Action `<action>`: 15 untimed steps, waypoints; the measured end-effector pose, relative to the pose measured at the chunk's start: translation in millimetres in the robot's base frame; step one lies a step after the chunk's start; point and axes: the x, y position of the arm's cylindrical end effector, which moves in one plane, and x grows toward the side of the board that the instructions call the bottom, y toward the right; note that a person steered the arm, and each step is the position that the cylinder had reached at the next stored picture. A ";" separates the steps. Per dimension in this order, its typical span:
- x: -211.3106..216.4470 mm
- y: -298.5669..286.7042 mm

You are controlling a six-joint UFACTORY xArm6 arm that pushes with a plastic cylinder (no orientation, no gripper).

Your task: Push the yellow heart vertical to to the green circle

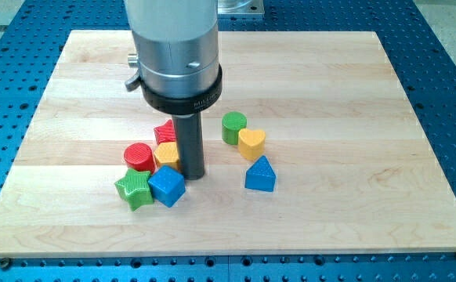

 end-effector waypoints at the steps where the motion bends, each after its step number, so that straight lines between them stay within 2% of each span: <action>1: -12.5 38.2; 2: -16.2 100.9; 3: -44.3 135.5; 4: -49.0 107.9; 5: -13.6 153.0; 7: -60.5 72.2; 8: -103.1 61.2; 9: -100.9 74.5; 10: -64.5 81.7; 11: -31.6 61.5; 12: -34.5 41.9; 15: -145.1 40.6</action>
